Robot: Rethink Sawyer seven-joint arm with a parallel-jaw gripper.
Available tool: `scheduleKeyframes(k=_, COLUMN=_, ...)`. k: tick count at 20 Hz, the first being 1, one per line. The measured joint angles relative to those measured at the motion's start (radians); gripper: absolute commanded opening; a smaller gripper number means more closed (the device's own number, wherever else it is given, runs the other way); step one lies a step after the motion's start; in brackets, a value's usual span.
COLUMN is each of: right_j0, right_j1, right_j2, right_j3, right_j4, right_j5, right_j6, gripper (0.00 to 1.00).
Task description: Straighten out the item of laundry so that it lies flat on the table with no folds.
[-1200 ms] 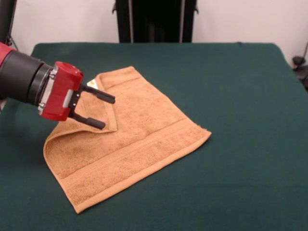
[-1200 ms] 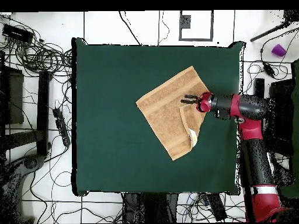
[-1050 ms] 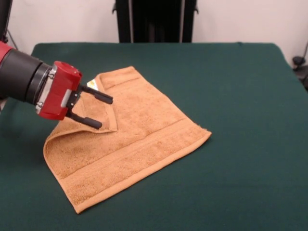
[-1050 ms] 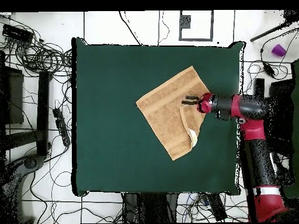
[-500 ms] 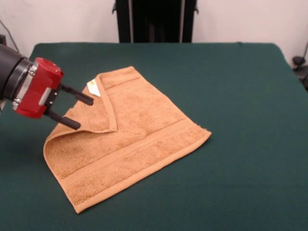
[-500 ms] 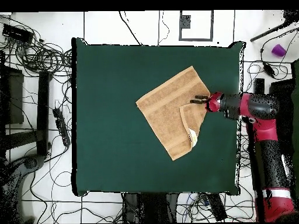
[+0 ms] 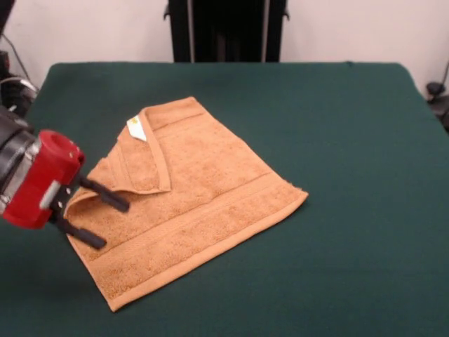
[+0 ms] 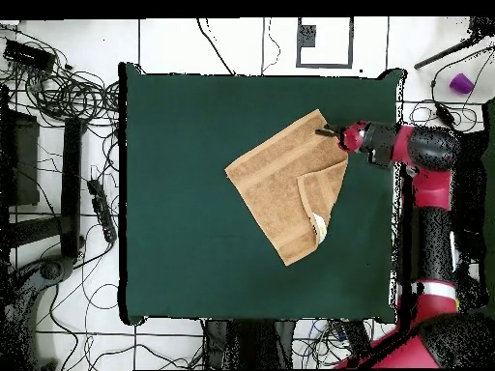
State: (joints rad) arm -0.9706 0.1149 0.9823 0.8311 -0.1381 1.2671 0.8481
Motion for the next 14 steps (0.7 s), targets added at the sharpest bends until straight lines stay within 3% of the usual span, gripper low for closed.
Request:
scheduleKeyframes(k=2, right_j0=0.053, right_j1=0.036, right_j2=0.004, right_j3=-0.083, right_j4=0.023, right_j5=0.0, right_j6=0.0, gripper=1.0)
scheduleKeyframes(k=6, right_j0=0.097, right_j1=0.095, right_j2=0.005, right_j3=-0.136, right_j4=0.051, right_j5=-0.002, right_j6=0.0, gripper=1.0)
scheduleKeyframes(k=11, right_j0=0.055, right_j1=0.112, right_j2=0.005, right_j3=-0.072, right_j4=0.051, right_j5=-0.023, right_j6=0.0, gripper=1.0)
scheduleKeyframes(k=14, right_j0=-0.043, right_j1=0.103, right_j2=0.004, right_j3=0.05, right_j4=0.051, right_j5=-0.063, right_j6=0.0, gripper=1.0)
